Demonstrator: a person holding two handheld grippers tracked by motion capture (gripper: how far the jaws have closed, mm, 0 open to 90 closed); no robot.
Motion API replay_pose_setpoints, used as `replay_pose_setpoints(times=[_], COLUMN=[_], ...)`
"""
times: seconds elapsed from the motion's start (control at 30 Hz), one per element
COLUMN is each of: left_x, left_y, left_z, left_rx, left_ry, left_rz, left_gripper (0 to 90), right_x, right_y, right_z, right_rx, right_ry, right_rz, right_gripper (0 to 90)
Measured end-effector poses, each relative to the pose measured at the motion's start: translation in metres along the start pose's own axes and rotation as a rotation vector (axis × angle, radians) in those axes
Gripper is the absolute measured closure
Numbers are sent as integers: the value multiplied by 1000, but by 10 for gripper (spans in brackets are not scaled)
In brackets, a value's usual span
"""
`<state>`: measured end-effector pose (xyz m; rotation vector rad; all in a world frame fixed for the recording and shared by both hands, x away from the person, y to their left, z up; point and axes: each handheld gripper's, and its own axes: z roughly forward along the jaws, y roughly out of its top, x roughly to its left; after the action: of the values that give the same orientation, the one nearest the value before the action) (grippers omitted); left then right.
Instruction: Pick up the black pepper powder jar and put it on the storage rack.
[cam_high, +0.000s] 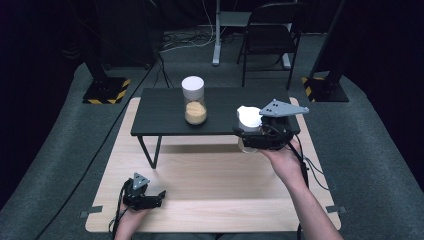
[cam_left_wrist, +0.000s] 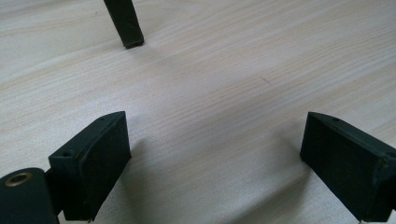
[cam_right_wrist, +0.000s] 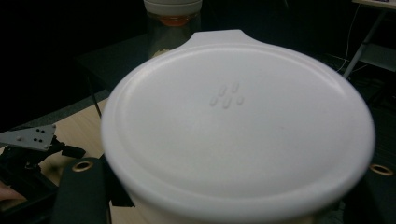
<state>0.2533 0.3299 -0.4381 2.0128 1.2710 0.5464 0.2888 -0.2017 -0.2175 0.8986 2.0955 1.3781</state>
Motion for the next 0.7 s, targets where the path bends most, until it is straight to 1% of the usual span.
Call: replay_pose_setpoints(times=[0.4,0.7], left_x=[0,0], left_y=[0,0], left_z=[0,0], left_rx=[2,2], left_ry=[-1,-2], left_rz=[3,4], left_gripper=[77,76], right_x=[-9,-15], right_y=[15,26], right_z=[12,27], right_rx=[2,18], right_ry=[-23,-43], right_rz=[16,27], right_gripper=[286,286])
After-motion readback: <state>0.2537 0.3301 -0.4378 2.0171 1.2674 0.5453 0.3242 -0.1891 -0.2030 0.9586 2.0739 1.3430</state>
